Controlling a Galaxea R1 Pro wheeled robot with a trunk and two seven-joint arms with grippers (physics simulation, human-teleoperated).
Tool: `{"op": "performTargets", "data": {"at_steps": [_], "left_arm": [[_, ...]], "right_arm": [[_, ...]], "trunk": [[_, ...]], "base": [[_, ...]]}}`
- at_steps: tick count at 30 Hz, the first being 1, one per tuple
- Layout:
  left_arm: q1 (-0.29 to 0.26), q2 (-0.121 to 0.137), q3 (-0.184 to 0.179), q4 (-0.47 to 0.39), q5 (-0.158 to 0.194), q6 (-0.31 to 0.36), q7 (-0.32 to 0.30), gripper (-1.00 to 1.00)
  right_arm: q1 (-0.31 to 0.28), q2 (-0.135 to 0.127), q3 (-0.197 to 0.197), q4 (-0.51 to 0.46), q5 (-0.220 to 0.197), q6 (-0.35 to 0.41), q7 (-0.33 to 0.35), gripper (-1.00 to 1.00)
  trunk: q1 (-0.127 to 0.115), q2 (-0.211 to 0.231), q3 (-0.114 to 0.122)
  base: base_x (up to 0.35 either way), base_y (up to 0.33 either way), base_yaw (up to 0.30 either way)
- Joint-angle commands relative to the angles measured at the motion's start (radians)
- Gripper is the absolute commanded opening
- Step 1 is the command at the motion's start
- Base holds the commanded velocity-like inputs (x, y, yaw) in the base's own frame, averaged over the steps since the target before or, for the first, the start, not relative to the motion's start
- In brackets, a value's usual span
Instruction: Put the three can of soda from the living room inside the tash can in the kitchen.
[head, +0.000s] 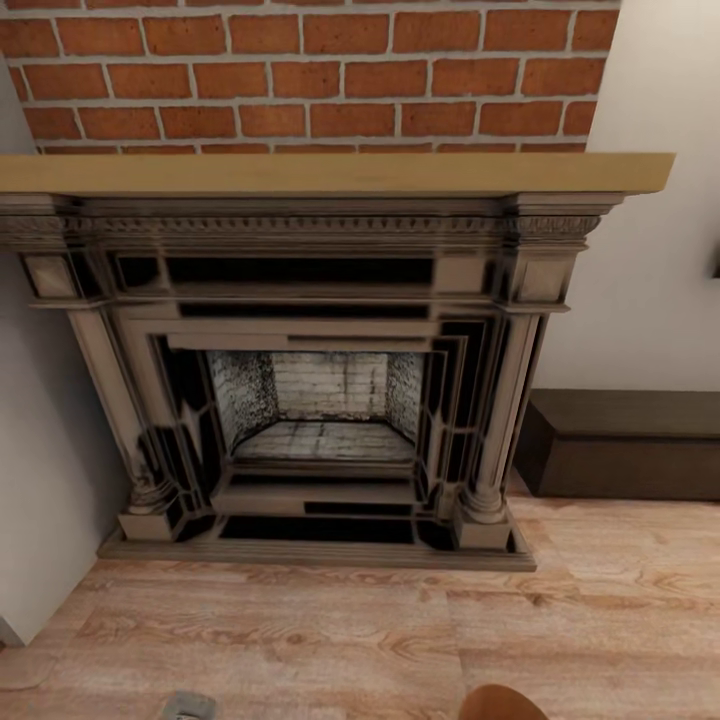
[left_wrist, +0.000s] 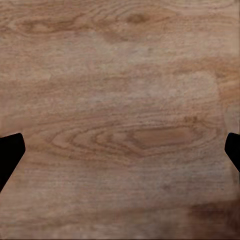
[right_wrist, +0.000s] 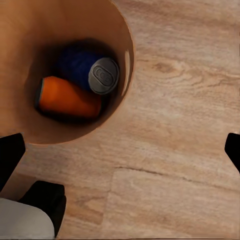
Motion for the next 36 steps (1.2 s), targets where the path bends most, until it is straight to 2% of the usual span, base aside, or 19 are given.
{"op": "performTargets", "data": {"at_steps": [1,3,7,11,14,18,19,21,23,28,29,31,33,36], "left_arm": [[0.019,0.001,0.003,0.001,0.002,-0.002,0.0,1.0],[0.063,0.003,0.005,0.003,0.002,-0.006,0.0,1.0],[0.132,0.004,0.005,0.005,0.003,-0.016,0.0,1.0],[0.169,0.004,0.004,0.006,0.002,-0.035,0.0,1.0],[0.197,0.003,0.003,0.006,0.0,-0.054,0.0,1.0],[0.235,0.003,0.003,0.006,-0.001,-0.096,0.0,1.0],[0.251,0.003,0.003,0.006,0.0,-0.117,0.0,1.0],[0.266,0.002,0.003,0.007,0.001,-0.134,0.0,1.0],[0.282,0.002,0.003,0.007,0.001,-0.158,0.0,1.0],[0.32,-0.002,0.003,0.007,0.001,-0.203,0.0,1.0],[0.334,-0.004,0.003,0.007,0.001,-0.218,0.0,1.0],[0.346,-0.005,0.003,0.007,0.0,-0.232,0.0,1.0],[0.351,-0.006,0.003,0.007,-0.001,-0.238,0.0,1.0],[0.359,-0.007,0.003,0.007,-0.005,-0.252,0.0,1.0]], "right_arm": [[0.002,-0.002,-0.009,0.013,0.001,-0.01,-0.001,1.0],[0.01,-0.01,-0.032,0.041,0.002,-0.029,-0.002,1.0],[0.022,-0.029,-0.054,0.078,0.004,-0.047,-0.003,1.0],[0.045,-0.035,-0.066,0.099,0.0,-0.082,-0.004,1.0],[0.064,-0.038,-0.089,0.13,-0.002,-0.106,-0.005,1.0],[0.077,-0.054,-0.119,0.2,-0.003,-0.223,-0.012,1.0],[0.08,-0.06,-0.147,0.239,-0.002,-0.271,-0.028,1.0],[0.083,-0.065,-0.175,0.285,0.001,-0.313,-0.056,1.0],[0.085,-0.081,-0.199,0.377,0.007,-0.372,-0.112,1.0],[0.087,-0.124,-0.216,0.552,0.016,-0.462,-0.18,1.0],[0.087,-0.143,-0.219,0.622,0.023,-0.501,-0.201,1.0],[0.087,-0.164,-0.222,0.707,0.034,-0.553,-0.232,1.0],[0.087,-0.171,-0.223,0.747,0.04,-0.577,-0.255,1.0],[0.088,-0.179,-0.224,0.83,0.061,-0.622,-0.329,1.0]], "trunk": [[-0.004,0.007,0.003],[-0.012,0.021,0.01],[-0.027,0.049,0.022],[-0.042,0.077,0.035],[-0.054,0.098,0.044],[-0.069,0.126,0.057],[-0.073,0.133,0.06],[-0.081,0.147,0.066],[-0.088,0.161,0.072],[-0.107,0.196,0.088],[-0.111,0.203,0.091],[-0.119,0.217,0.097],[-0.127,0.231,0.104],[-0.138,0.252,0.113]], "base": [[0.0,0.0,0.0],[0.0,0.0,0.0],[0.0,0.0,0.0],[0.0,0.0,0.0],[0.0,0.0,0.0],[0.0,0.0,0.0],[0.0,0.0,0.0],[0.0,0.0,0.0],[0.0,0.0,0.0],[0.0,0.0,0.0],[0.0,0.0,0.0],[0.0,0.0,0.0],[0.0,0.0,0.0],[0.0,0.0,0.0]]}}
